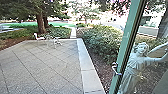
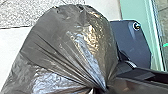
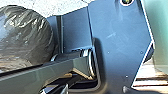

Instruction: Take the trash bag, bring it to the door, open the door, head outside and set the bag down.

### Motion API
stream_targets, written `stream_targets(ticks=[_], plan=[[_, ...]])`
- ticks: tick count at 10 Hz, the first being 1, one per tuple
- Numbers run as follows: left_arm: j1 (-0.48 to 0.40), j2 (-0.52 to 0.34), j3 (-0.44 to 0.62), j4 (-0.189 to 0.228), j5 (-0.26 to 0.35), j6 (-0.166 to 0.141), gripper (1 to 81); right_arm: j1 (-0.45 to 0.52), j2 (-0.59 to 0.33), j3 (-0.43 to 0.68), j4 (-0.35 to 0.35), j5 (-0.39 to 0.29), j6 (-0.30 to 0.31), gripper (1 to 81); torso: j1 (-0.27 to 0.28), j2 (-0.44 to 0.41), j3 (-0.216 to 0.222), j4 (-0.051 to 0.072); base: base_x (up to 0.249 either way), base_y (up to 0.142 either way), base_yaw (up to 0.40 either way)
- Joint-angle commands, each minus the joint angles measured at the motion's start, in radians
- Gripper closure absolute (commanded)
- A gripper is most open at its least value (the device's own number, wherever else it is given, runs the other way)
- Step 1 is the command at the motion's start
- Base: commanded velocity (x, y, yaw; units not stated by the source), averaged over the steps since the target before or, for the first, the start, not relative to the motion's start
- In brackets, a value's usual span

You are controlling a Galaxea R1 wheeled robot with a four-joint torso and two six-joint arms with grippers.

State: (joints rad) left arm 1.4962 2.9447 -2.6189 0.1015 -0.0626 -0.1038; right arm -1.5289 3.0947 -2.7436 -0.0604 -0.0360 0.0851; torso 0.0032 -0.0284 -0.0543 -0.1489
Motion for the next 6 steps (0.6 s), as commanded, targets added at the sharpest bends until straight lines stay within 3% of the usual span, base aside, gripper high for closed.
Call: stream_targets(ticks=[1,6], plan=[[-0.038,-0.004,0.005,0.006,0.049,0.003,81.1,0.032,0.005,0.007,-0.006,-0.064,-0.004,1.0,0.000,0.000,0.000,0.000,0.092,0.076,0.000],[-0.038,-0.004,0.005,0.006,0.049,0.001,81.1,0.032,0.005,0.007,-0.006,-0.064,-0.007,1.0,0.000,0.000,0.000,0.000,0.097,0.093,0.000]])
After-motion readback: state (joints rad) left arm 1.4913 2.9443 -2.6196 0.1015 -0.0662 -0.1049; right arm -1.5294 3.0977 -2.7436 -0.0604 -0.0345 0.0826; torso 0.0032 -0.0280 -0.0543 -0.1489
